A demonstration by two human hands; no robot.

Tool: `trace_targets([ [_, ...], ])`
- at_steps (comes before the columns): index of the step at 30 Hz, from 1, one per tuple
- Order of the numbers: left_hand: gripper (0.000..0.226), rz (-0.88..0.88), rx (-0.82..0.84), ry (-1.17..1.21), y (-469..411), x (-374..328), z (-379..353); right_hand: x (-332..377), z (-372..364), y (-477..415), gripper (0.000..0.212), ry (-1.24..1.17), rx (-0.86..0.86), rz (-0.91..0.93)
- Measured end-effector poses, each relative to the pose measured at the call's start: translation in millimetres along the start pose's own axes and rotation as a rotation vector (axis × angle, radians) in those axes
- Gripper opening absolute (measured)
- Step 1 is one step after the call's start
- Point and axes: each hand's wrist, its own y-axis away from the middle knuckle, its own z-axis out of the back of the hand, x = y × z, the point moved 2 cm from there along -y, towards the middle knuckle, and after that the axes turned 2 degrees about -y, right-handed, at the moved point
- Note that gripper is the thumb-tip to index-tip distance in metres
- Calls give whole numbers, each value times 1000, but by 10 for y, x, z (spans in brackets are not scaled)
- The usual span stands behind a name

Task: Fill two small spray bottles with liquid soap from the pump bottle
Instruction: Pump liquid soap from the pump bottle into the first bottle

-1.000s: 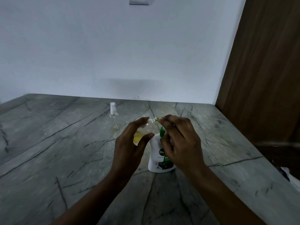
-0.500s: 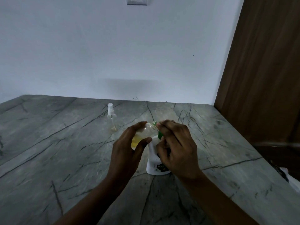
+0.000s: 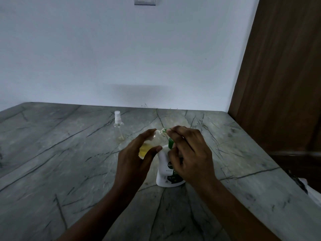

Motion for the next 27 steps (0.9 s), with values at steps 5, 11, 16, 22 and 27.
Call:
trace_targets([
  [5,47,3,15,-1,-11,-5,4,-3,8,-15,29,5,30,-24],
  [11,45,10,24,5,-4,-11,0,26,3,-7,28,-2,3,-52],
  [16,44,21,35,-7,34,27,-12,54,-38,86,37,-33,-38,-36],
  [22,44,33,36,16,72,54,-39,60,-61,135,43,-49,-34,-59],
  [27,44,40,42,10,59,70,-53,43,-46,99,41,-49,-19,-57],
])
